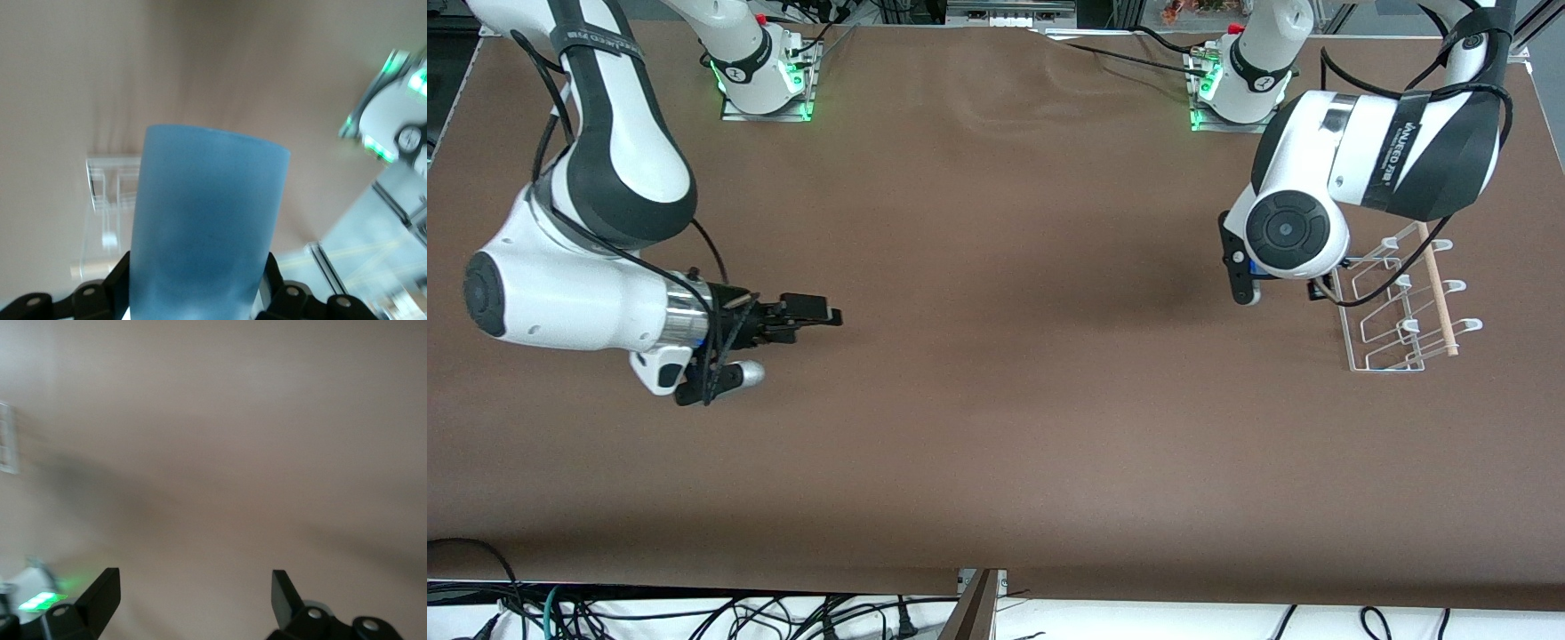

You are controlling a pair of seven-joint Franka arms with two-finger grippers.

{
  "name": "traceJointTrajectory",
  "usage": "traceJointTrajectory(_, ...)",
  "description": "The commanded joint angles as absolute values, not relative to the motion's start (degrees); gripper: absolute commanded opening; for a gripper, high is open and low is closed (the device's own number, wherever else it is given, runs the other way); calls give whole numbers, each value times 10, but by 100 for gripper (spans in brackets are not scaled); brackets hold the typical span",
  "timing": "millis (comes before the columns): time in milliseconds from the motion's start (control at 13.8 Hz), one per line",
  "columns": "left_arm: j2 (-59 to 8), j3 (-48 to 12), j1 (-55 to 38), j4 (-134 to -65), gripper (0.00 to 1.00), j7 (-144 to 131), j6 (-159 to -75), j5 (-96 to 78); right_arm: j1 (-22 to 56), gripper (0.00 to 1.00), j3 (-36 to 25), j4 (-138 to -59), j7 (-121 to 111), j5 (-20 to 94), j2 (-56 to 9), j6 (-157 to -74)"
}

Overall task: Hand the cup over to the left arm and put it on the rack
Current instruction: 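Open the right gripper and withdraw it while the left gripper carries cup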

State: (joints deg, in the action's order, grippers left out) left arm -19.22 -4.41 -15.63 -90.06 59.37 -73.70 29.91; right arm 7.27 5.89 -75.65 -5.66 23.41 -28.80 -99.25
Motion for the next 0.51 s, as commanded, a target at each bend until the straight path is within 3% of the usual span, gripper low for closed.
traceJointTrajectory(0, -223, -42, -152, -896, 11, 532, -691, 388, 69, 100, 37, -769, -95, 183, -258, -965)
traceJointTrajectory(435, -292, -24, -55, -905, 13, 428, -657, 464, 41, 100, 15, -816, -92, 78, -180, -954)
